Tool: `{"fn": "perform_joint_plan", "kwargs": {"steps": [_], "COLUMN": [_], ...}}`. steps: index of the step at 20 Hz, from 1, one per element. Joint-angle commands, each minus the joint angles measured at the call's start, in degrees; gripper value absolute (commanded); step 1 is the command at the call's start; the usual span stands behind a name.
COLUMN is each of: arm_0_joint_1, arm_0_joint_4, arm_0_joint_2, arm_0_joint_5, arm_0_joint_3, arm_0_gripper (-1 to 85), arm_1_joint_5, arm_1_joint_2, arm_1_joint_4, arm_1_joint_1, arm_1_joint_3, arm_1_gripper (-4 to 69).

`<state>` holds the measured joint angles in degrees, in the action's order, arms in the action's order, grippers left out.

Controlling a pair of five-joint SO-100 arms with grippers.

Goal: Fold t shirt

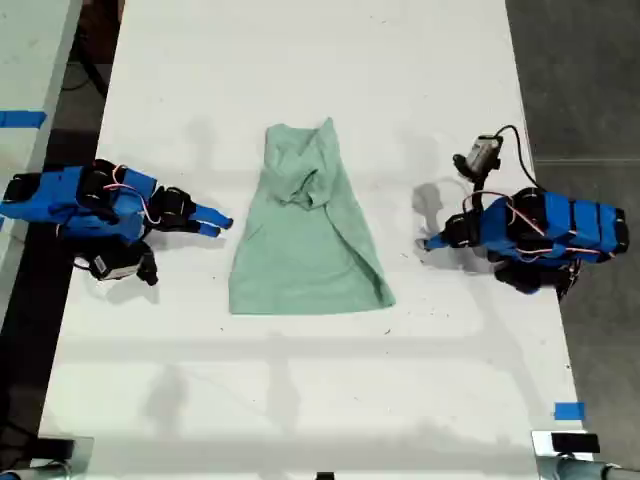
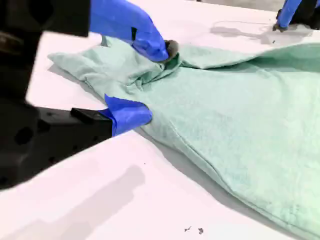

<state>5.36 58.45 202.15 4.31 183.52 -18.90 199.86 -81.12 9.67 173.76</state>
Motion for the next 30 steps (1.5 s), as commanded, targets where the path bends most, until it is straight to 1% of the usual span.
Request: {"fn": "perform_joint_plan", "kwargs": {"steps": [1,7,9,11,14,15,17,20,21,22,23,24,26,27,28,30], "arm_0_joint_1": [10.02,10.63,10.2,10.11,10.9,10.9,10.55,10.9,10.9,10.81,10.55,10.37,10.63,10.72,10.63,10.37], "arm_0_joint_4": [0.09,0.09,0.09,0.09,0.09,0.09,0.09,0.09,0.09,0.09,0.09,0.09,0.09,0.09,0.09,0.09], "arm_0_joint_2": [0.53,0.53,0.53,0.53,0.53,0.53,0.53,0.53,0.53,0.53,0.53,0.53,0.53,0.53,0.53,0.53], "arm_0_joint_5": [0.88,1.14,1.14,1.41,1.49,1.49,1.49,1.49,1.49,1.49,1.58,1.58,1.58,1.58,1.58,1.58], "arm_0_joint_3": [1.05,1.14,1.14,1.14,1.14,1.14,1.14,1.14,1.14,1.14,1.14,1.14,1.14,1.14,1.14,1.14], "arm_0_gripper": [-0.1,-0.1,-0.1,-0.1,-0.1,-0.1,-0.1,-0.1,-0.1,-0.1,-0.1,-0.1,-0.1,-0.1,-0.1,-0.1], "arm_1_joint_5": [0.0,-0.18,1.32,0.0,3.87,6.33,12.48,16.52,17.84,18.54,19.25,19.86,19.51,18.46,16.96,16.35], "arm_1_joint_2": [0.62,0.62,0.62,0.18,-3.78,-7.56,-25.22,-53.53,-59.5,-64.07,-68.73,-74.0,-86.48,-91.93,-96.77,-102.04], "arm_1_joint_4": [0.88,0.88,0.88,0.18,-0.44,-1.58,-2.64,-2.64,-2.81,-2.81,-3.43,-4.83,-9.14,-9.49,-9.93,-10.2], "arm_1_joint_1": [-0.18,0.0,-0.53,0.97,-0.88,-1.32,-3.87,-9.49,-10.72,-12.04,-13.54,-15.21,-18.11,-19.34,-20.04,-19.86], "arm_1_joint_3": [2.72,2.72,2.72,2.02,-2.02,-6.06,-18.02,-40.52,-46.14,-51.15,-56.34,-62.49,-76.11,-81.47,-85.61,-87.71], "arm_1_gripper": [1.6,1.6,1.2,0.8,0.1,-0.2,-1.1,-1.3,0.7,7.3,12.4,17.3,20.6,27.0,28.7,29.2]}}
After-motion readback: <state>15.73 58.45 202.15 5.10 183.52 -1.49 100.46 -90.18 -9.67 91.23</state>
